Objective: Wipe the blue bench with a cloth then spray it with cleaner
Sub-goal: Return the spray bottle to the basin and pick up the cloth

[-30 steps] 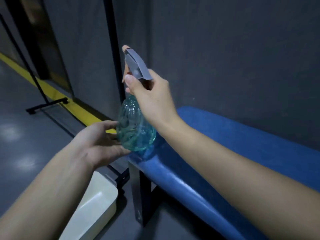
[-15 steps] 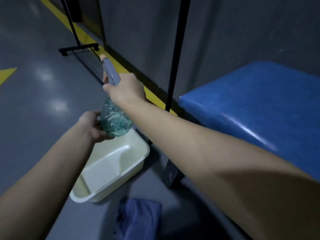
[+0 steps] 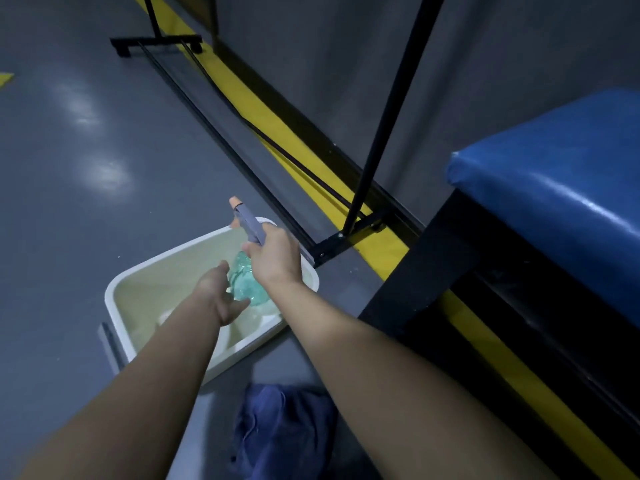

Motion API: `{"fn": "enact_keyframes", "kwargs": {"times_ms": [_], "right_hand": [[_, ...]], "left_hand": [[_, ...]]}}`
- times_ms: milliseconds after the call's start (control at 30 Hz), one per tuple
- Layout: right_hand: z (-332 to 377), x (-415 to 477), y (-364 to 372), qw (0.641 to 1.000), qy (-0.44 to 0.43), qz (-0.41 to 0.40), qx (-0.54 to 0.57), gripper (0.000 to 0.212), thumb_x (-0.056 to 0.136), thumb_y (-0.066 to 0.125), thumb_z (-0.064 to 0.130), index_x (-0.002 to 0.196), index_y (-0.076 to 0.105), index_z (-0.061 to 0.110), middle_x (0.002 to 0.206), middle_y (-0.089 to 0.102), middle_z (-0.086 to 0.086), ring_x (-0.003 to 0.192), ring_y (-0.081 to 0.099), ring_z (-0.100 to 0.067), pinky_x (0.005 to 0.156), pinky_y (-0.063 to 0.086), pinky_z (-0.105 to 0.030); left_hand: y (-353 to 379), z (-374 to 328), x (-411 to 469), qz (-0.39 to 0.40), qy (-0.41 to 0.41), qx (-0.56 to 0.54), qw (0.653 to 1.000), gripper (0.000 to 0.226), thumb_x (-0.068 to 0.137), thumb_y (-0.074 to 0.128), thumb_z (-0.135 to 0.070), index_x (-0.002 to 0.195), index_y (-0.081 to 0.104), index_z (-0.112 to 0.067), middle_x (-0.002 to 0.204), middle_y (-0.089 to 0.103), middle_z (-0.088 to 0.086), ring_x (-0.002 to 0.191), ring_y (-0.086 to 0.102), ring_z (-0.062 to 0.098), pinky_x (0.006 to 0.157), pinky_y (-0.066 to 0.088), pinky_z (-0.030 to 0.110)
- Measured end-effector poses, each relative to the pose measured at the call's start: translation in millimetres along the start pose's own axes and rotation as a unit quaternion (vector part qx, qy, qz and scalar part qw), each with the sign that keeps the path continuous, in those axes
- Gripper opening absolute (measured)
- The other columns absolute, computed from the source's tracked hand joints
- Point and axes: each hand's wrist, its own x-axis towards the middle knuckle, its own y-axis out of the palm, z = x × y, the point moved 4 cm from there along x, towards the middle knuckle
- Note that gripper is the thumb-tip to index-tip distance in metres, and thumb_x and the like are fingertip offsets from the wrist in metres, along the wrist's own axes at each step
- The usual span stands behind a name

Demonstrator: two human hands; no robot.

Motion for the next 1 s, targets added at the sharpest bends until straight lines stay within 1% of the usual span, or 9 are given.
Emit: {"fn": "enact_keyframes", "kwargs": {"times_ms": [200,300,367,467,600,700,833,933,1000], "right_hand": [[-21.6,-1.5,14.0,1.0,0.01,0.002,-0.014,0.009,0.092,0.051,0.011,0.083,0.051,0.014,0.08,0.052,-0.005,0.072,0.048,-0.028,0.064,0.037,-0.029],[-34.2,-2.0,20.7,0.999,0.031,-0.009,0.007,0.015,0.092,0.047,0.006,0.081,0.049,0.015,0.073,0.049,0.002,0.074,0.047,-0.025,0.058,0.037,-0.025],[-41.6,-1.5,23.2,0.998,0.051,-0.012,0.031,0.019,0.091,0.043,0.003,0.081,0.049,0.018,0.069,0.047,0.008,0.076,0.048,-0.022,0.053,0.034,-0.02],[-50.5,-0.1,24.2,0.998,0.051,-0.02,0.02,0.019,0.092,0.045,0.003,0.089,0.055,0.019,0.081,0.053,0.004,0.08,0.052,-0.021,0.063,0.043,-0.026],[-56.4,0.7,22.8,0.998,0.051,-0.017,-0.012,0.011,0.094,0.05,0.011,0.101,0.057,0.008,0.094,0.059,-0.005,0.094,0.06,-0.029,0.079,0.052,-0.041],[-52.5,4.0,22.9,0.997,0.062,0.005,-0.052,0.021,0.094,0.049,0.014,0.112,0.054,0.004,0.114,0.056,-0.015,0.103,0.058,-0.034,0.082,0.051,-0.042],[-49.5,6.0,22.0,0.991,0.09,0.049,-0.081,0.027,0.094,0.048,0.015,0.119,0.047,0.004,0.121,0.053,-0.014,0.105,0.057,-0.033,0.075,0.045,-0.037],[-44.5,0.0,16.5,0.99,0.094,0.043,-0.097,0.032,0.094,0.048,0.014,0.123,0.041,0.003,0.126,0.05,-0.016,0.113,0.054,-0.035,0.085,0.046,-0.043],[-36.9,-9.7,6.7,0.993,0.062,0.014,-0.096,0.036,0.095,0.045,0.013,0.129,0.038,0.004,0.132,0.046,-0.016,0.119,0.05,-0.035,0.091,0.044,-0.045]], "left_hand": [[-5.9,7.9,15.0,-0.013,-0.017,-0.001,1.0,0.061,0.098,0.04,-0.041,0.146,0.029,-0.005,0.153,0.03,0.013,0.133,0.045,0.031,0.109,0.04,0.042],[-0.1,12.3,14.5,-0.003,-0.024,-0.008,1.0,0.059,0.099,0.038,-0.039,0.146,0.029,-0.005,0.153,0.031,0.013,0.134,0.044,0.032,0.111,0.038,0.039],[5.0,15.8,13.5,0.016,-0.024,-0.025,0.999,0.056,0.1,0.036,-0.036,0.146,0.029,-0.004,0.146,0.038,0.014,0.126,0.05,0.03,0.108,0.041,0.035],[7.2,19.3,14.5,0.029,-0.022,-0.027,0.999,0.053,0.101,0.034,-0.035,0.142,0.032,-0.001,0.145,0.039,0.018,0.112,0.054,0.029,0.105,0.043,0.035],[3.7,23.4,16.6,0.029,-0.016,-0.022,0.999,0.051,0.101,0.034,-0.035,0.139,0.035,0.0,0.15,0.033,0.021,0.122,0.052,0.031,0.106,0.043,0.039],[6.8,25.2,10.7,0.042,-0.006,-0.032,0.999,0.051,0.101,0.033,-0.035,0.139,0.035,-0.001,0.149,0.035,0.02,0.106,0.055,0.029,0.098,0.046,0.037],[11.8,23.7,2.6,0.053,-0.003,-0.034,0.998,0.052,0.101,0.034,-0.037,0.14,0.036,-0.002,0.149,0.038,0.016,0.114,0.056,0.029,0.087,0.047,0.035],[13.1,19.9,-4.0,0.02,0.022,0.01,1.0,0.05,0.1,0.035,-0.036,0.137,0.04,-0.003,0.144,0.044,0.013,0.1,0.053,0.027,0.087,0.047,0.035],[13.4,14.9,-11.4,-0.018,0.079,0.052,0.995,0.046,0.099,0.038,-0.034,0.132,0.046,-0.003,0.127,0.054,0.011,0.096,0.052,0.027,0.09,0.046,0.039]]}}
